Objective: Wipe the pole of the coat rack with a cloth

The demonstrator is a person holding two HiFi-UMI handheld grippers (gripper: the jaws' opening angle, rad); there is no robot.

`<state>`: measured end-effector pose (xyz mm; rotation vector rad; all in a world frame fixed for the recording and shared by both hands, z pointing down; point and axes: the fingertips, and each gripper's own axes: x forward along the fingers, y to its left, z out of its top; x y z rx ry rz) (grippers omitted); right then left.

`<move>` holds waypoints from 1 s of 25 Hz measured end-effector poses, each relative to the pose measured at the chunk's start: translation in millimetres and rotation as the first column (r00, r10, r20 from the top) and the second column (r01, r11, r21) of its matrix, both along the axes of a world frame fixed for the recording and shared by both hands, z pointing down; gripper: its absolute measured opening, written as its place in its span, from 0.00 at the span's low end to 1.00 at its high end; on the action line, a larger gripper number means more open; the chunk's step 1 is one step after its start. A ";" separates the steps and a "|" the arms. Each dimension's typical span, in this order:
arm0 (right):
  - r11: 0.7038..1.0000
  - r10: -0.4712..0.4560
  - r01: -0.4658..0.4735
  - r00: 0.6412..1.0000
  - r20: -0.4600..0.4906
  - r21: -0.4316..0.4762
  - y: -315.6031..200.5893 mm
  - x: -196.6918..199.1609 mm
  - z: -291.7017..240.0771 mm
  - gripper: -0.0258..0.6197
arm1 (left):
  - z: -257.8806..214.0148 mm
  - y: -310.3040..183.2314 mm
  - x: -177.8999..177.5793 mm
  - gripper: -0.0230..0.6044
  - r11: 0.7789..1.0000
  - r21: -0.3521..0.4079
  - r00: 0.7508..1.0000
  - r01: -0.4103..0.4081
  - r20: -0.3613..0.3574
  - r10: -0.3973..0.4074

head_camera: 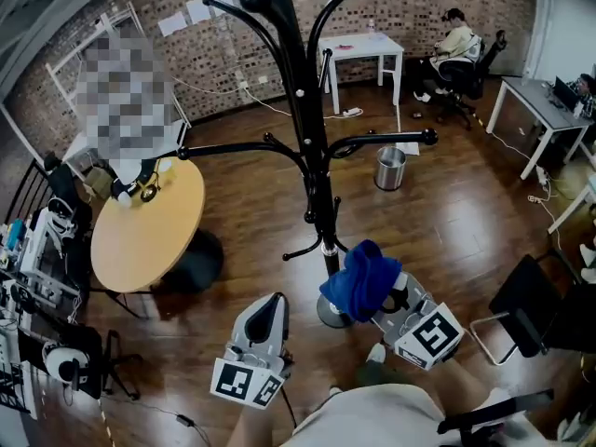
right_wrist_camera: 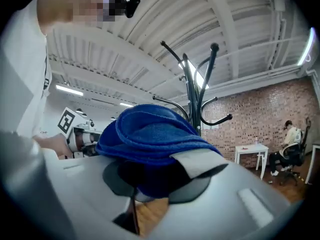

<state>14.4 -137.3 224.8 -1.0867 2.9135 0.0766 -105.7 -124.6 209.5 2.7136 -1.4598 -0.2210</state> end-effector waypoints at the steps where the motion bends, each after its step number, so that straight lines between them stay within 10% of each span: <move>1: 1.000 0.009 -0.009 1.000 0.004 0.001 11.3 2.5 -1.9 0.21 | 0.4 5.0 3.3 0.04 1.000 0.008 1.000 -0.016 0.002 0.016; 11: 0.992 0.104 -0.099 0.993 0.062 -0.075 51.6 39.7 7.2 0.21 | 10.3 34.2 32.6 0.04 0.996 -0.011 0.996 -0.090 -0.011 0.090; 17: 0.998 -0.031 0.034 0.998 0.061 -0.044 38.5 26.8 29.9 0.21 | 44.6 1.6 24.0 0.04 0.999 -0.036 1.000 -0.004 0.003 0.004; 25: 0.959 -0.220 0.235 0.970 0.106 -0.160 38.3 24.6 236.9 0.21 | 209.8 -39.5 46.6 0.04 0.999 0.009 0.999 0.039 -0.001 -0.039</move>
